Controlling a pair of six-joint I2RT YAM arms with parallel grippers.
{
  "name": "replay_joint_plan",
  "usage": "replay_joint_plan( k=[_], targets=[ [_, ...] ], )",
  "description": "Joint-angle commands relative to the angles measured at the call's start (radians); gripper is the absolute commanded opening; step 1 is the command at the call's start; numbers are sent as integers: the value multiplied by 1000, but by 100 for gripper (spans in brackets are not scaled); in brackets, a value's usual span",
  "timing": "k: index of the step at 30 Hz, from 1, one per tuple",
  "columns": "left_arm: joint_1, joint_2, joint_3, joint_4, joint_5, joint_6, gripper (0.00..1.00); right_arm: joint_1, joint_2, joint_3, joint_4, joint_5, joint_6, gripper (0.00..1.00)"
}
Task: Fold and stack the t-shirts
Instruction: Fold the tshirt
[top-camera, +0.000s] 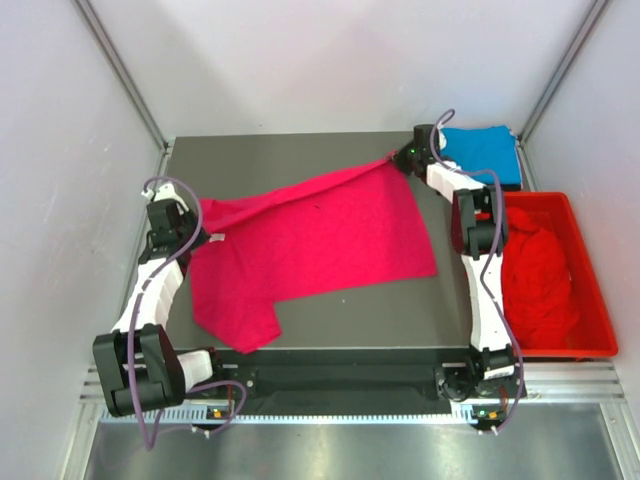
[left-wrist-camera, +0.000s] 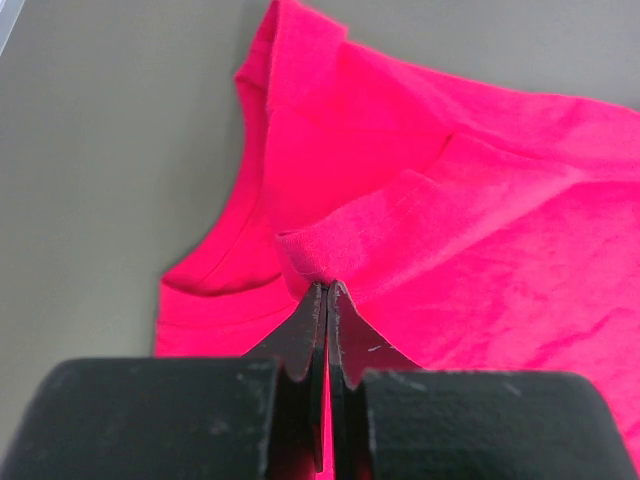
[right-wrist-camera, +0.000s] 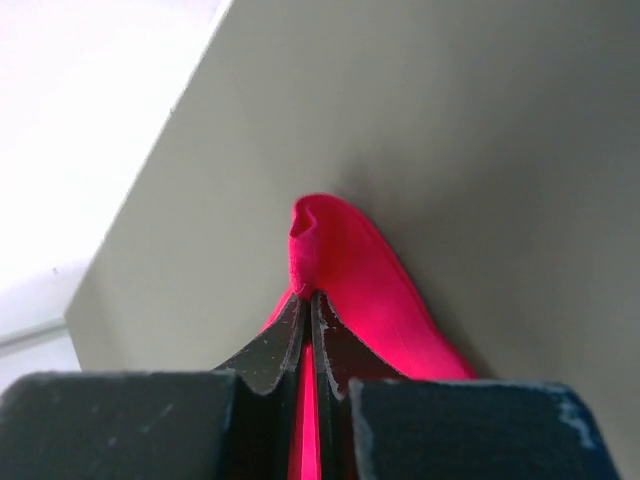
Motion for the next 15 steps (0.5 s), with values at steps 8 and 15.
replay_joint_plan(
  k=[8, 15],
  targets=[
    [2, 26, 27, -100, -161, -8, 0, -15, -330, -351, 89, -8, -95, 0],
    [2, 60, 9, -87, -202, -1, 0, -6, -402, -514, 132, -8, -107, 0]
  ],
)
